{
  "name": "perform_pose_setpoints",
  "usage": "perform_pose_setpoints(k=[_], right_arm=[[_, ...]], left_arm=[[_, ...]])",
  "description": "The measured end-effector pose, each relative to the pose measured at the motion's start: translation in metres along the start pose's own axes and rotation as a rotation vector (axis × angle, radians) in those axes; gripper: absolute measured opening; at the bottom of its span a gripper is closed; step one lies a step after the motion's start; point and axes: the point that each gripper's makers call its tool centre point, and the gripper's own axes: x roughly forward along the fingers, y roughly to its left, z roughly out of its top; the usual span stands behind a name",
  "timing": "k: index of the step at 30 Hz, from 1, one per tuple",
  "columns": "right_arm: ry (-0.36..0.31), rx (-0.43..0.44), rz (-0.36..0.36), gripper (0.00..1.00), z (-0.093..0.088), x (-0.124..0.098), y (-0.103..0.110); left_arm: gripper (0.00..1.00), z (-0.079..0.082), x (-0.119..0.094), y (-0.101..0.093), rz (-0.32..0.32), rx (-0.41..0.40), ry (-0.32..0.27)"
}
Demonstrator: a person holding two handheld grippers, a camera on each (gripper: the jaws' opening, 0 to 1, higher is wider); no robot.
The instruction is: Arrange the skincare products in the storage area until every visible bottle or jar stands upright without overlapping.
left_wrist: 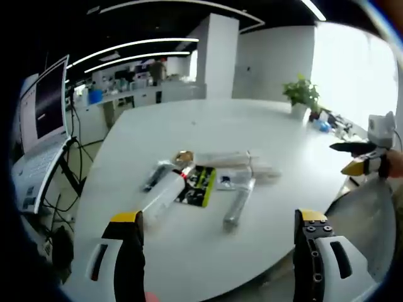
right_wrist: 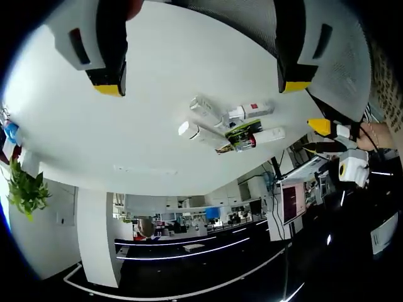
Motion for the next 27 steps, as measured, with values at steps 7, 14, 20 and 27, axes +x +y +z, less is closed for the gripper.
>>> perform_pose_setpoints(k=[7, 14, 20, 27], right_arm=[[0.002, 0.005, -0.007, 1.0, -0.0005, -0.0004, -0.0016], [0.004, 0.006, -0.006, 1.0, -0.0009, 0.0, -0.0016], [0.004, 0.01, -0.006, 1.0, -0.0011, 0.0001, -0.0018], [0.015, 0.009, -0.009, 1.0, -0.0032, 0.0002, -0.0023]], left_arm=[[0.97, 0.0013, -0.0011, 0.0025, 0.006, -0.023, -0.009], [0.97, 0.001, -0.0009, 0.0019, 0.005, -0.022, -0.008], [0.97, 0.001, -0.0011, 0.0025, 0.007, -0.027, -0.009], [0.97, 0.0008, -0.0013, 0.0025, 0.008, -0.029, -0.008]])
